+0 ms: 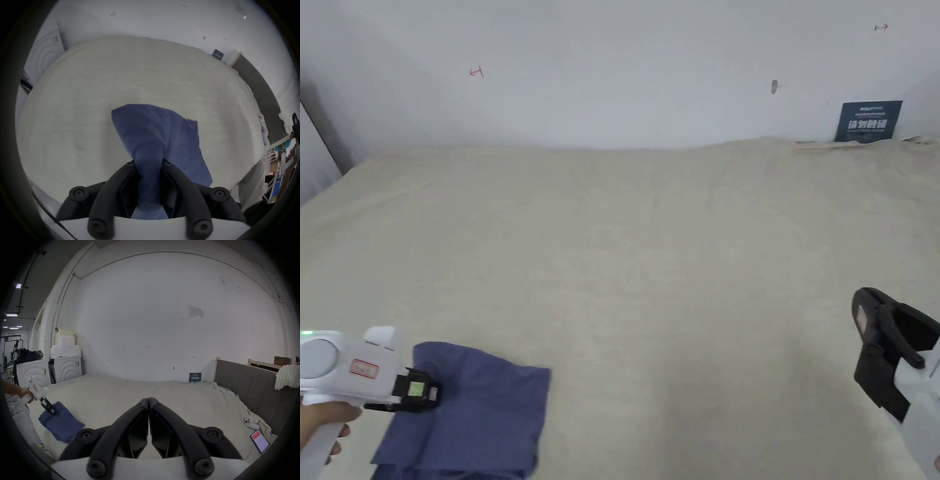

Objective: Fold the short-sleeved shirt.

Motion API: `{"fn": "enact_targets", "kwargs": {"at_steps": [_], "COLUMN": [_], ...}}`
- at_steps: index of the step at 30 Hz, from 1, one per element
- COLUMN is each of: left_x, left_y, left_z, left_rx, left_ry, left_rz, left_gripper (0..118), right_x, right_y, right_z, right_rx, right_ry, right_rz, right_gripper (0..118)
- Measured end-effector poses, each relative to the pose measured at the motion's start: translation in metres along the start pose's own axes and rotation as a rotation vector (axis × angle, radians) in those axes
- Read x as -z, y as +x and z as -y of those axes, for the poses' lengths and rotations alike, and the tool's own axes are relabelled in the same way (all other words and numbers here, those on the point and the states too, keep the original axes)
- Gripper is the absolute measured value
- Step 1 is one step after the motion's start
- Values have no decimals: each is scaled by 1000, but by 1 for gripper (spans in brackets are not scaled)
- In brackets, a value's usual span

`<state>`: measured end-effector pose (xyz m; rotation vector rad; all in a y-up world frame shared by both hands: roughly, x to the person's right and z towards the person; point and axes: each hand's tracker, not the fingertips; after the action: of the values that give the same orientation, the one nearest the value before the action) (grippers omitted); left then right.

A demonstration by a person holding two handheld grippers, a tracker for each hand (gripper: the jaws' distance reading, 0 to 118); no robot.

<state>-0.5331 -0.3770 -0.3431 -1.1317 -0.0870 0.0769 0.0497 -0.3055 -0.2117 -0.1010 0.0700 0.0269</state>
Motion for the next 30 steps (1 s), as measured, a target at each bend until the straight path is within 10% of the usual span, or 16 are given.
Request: {"fn": "enact_targets", "kwargs": {"at_steps": [16,19,23,30], "left_x": [22,26,23,-17], "left_y": [-92,-90,-85,-65], "left_z": [4,9,12,7], "left_rx": [-165,-158,-150,-134], "left_ry": [-90,-85,-70,124], "left_rz": [-228,-287,-348,-437], "left_gripper": [22,41,109,116], "right_x": [25,26,24,20], "right_y": [-9,-8,-6,-1], "right_z": [23,24,23,16], "right_rx": [1,-3,2,4], "right_ry": [-79,-84,-84,-80], "right_rz": [27,29,21,15], "right_gripper": [0,0,0,0]}}
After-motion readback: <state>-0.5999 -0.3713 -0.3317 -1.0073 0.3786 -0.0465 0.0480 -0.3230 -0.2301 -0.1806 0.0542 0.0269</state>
